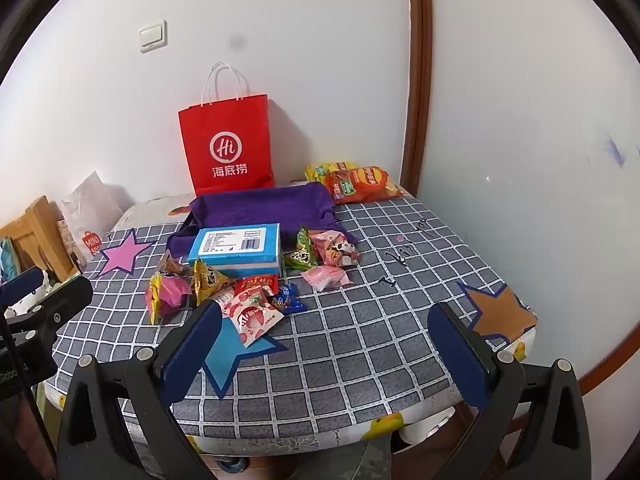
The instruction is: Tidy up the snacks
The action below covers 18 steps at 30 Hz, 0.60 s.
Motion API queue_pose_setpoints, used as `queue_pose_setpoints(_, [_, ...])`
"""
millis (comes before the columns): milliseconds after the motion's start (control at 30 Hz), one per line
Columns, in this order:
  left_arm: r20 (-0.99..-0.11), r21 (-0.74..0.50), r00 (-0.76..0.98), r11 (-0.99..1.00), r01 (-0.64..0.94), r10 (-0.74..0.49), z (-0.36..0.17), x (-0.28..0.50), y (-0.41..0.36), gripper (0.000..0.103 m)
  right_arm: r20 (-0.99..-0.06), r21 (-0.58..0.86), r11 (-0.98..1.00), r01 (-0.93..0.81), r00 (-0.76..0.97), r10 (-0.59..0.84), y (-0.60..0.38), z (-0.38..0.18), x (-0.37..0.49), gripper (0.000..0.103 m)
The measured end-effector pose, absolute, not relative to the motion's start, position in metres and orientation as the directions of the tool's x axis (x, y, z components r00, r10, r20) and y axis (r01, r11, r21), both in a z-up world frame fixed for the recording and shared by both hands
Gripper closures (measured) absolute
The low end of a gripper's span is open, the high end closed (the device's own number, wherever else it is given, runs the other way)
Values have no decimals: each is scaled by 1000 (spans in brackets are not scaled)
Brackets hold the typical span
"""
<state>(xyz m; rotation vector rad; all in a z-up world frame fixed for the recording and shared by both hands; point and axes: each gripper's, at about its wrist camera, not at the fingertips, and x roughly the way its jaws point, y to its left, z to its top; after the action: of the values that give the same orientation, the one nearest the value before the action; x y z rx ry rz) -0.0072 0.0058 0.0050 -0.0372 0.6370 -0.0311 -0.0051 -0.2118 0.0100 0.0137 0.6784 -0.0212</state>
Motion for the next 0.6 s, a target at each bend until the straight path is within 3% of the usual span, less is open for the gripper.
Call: queue_pose_setpoints(600, [-593,-54,804,998,11,-41,2,-12,12,1,-628,6,1000,24,778,-15,-206,11,-7,1])
